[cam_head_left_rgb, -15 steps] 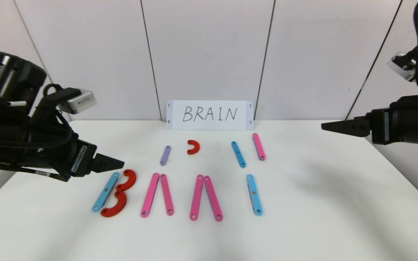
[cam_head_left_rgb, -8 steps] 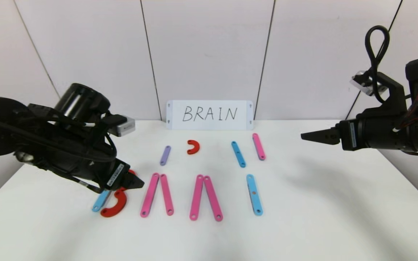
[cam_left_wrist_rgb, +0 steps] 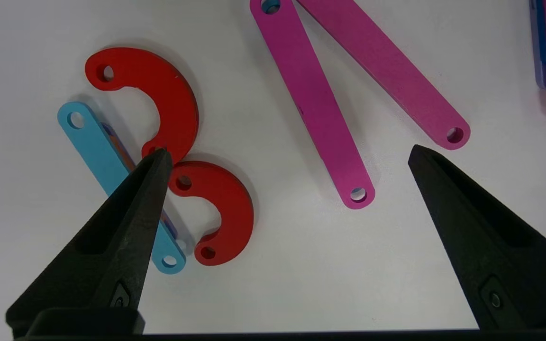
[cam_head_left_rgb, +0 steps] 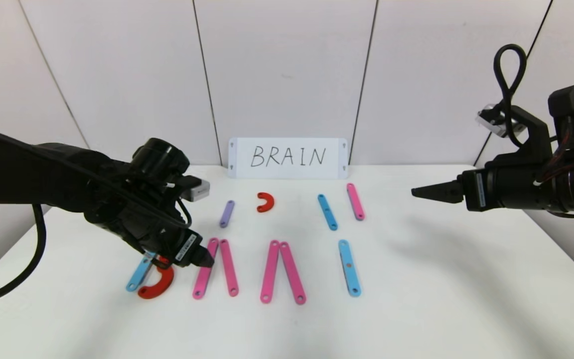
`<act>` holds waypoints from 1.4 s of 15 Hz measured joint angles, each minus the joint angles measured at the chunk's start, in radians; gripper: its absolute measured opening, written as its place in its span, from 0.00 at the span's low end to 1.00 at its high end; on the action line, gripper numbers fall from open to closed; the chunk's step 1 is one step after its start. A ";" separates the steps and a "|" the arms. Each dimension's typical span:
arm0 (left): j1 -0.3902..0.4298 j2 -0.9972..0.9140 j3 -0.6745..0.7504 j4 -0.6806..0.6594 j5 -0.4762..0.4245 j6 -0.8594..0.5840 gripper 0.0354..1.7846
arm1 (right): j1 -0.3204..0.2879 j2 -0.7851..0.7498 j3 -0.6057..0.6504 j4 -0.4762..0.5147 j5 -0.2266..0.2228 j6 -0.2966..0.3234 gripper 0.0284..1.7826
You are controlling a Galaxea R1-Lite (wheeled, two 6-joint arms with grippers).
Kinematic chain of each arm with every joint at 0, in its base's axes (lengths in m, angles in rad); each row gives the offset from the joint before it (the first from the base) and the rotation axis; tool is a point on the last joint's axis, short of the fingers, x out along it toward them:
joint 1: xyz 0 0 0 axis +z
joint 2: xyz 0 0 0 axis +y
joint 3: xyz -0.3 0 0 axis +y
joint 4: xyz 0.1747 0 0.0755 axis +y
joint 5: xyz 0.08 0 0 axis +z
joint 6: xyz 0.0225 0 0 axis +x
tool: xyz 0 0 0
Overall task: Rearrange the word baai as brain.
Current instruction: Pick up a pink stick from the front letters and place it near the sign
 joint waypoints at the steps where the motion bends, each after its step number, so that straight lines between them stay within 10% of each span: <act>1: 0.000 0.010 -0.001 0.000 0.000 0.000 0.98 | 0.000 0.000 0.001 0.000 0.000 -0.001 0.97; 21: -0.016 0.152 -0.031 -0.025 0.000 -0.046 0.98 | 0.003 0.013 0.005 0.000 -0.001 -0.001 0.97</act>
